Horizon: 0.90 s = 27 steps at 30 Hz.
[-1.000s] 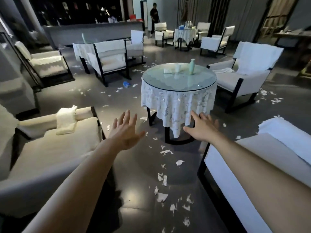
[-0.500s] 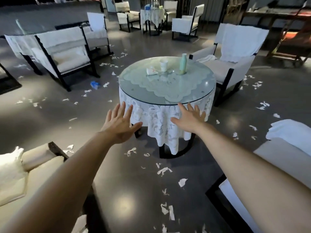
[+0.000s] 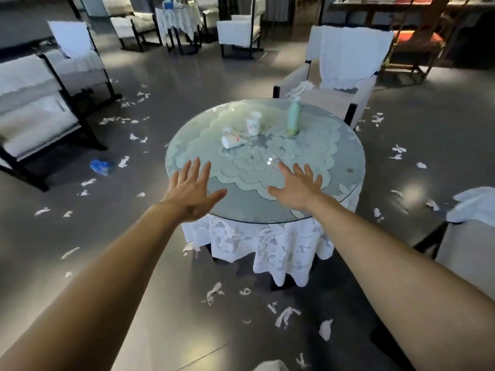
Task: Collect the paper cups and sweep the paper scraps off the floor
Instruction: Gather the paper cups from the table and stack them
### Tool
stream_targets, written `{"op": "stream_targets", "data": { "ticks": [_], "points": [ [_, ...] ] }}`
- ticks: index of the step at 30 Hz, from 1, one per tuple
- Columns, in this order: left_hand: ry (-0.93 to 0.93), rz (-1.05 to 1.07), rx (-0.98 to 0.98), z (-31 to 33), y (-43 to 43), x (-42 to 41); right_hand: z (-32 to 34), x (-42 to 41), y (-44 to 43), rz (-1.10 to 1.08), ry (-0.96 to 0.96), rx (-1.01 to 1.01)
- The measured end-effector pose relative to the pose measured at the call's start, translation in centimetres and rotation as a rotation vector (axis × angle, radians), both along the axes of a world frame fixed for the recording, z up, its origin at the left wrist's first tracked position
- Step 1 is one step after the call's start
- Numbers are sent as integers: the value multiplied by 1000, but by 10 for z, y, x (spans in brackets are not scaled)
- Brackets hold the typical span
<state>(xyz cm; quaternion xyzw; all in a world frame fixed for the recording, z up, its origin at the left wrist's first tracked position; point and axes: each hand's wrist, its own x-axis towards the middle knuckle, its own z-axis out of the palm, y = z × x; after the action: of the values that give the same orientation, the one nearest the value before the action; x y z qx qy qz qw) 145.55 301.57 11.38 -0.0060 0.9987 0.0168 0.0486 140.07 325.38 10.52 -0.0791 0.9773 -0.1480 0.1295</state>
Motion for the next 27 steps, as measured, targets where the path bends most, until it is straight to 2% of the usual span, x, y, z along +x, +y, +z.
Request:
{"op": "stream_targets", "data": {
  "ticks": [8,16,22,27],
  "points": [
    [-30,-120,19,-20,-60,-145,-17,-120,-73,-86,-28,-7],
    [-108,-164,119,-48,-93,-270,-38,-235,-117,-127,-88,10],
    [-156,-208,211,-78,-94,-350,-56,-299,-129,-208,-121,14],
    [-243,-297,266,-110,-75,-409,-69,-350,-137,-336,-64,-67]
  ]
}}
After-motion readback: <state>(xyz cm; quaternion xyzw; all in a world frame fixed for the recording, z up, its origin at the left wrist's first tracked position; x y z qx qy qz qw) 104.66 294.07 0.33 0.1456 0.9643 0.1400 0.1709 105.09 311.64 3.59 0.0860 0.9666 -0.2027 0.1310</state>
